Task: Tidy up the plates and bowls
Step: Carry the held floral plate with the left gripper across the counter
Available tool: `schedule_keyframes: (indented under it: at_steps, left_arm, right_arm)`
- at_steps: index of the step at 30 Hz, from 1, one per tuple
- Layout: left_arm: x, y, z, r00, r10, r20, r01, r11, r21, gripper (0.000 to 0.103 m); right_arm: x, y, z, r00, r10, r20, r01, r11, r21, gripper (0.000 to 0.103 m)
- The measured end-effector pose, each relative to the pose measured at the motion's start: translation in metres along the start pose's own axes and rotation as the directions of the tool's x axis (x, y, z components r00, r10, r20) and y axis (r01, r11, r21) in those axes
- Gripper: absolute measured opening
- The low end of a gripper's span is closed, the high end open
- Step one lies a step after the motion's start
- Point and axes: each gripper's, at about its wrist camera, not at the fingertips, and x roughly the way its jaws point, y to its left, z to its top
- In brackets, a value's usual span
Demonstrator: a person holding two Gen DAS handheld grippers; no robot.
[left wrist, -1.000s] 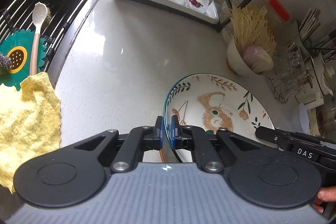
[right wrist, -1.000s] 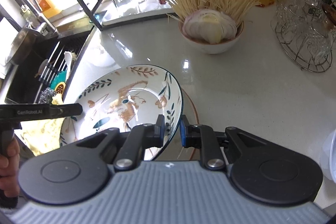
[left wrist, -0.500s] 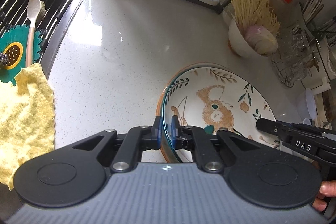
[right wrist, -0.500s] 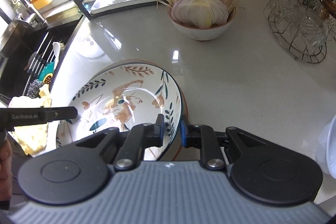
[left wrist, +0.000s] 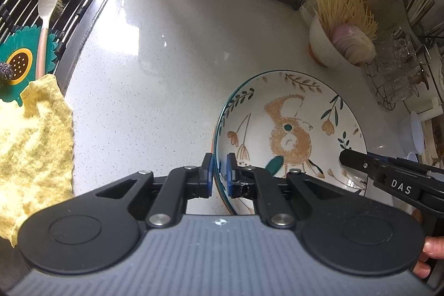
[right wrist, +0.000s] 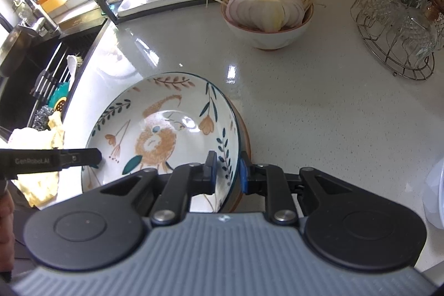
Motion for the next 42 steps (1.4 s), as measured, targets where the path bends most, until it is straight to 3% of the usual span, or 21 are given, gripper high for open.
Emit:
schedule_keyframes:
  at_steps: [6,10,13,16,31,36,42]
  left_arm:
    - [-0.001,0.004,0.0,1.0,-0.016,0.004,0.016,1.0,-0.023,0.009]
    - [-0.002,0.012,0.001,0.999,-0.046,0.005,0.046,0.997,-0.066,0.009]
    - [-0.003,0.015,0.001,0.998,-0.066,0.01,0.067,0.994,-0.084,0.011]
    - [-0.003,0.014,0.001,0.998,-0.063,0.016,0.065,0.994,-0.087,0.012]
    - [-0.001,0.008,0.008,0.996,-0.024,0.088,0.031,0.996,-0.081,0.01]
    - [0.001,0.005,0.009,0.994,-0.008,0.107,0.014,0.998,-0.058,0.008]
    - [0.002,0.005,0.006,0.993,-0.004,0.114,0.01,0.999,-0.052,0.008]
  right_arm:
    - [0.0,-0.007,0.003,1.0,0.018,0.002,-0.018,0.998,0.054,0.02]
    - [-0.001,-0.008,0.005,0.998,0.056,-0.009,-0.055,0.995,0.081,0.036]
    - [-0.004,-0.009,0.008,1.0,0.023,0.001,-0.023,0.996,0.08,0.044]
    - [-0.008,-0.014,0.013,0.998,0.058,0.013,-0.059,0.993,0.098,0.042]
    - [0.018,-0.004,0.025,0.997,0.014,0.075,-0.014,1.0,0.001,0.041]
    - [0.023,-0.001,0.026,0.996,0.012,0.09,-0.009,1.0,-0.029,0.026]
    - [0.024,-0.002,0.026,0.996,0.012,0.091,-0.008,0.999,-0.044,0.023]
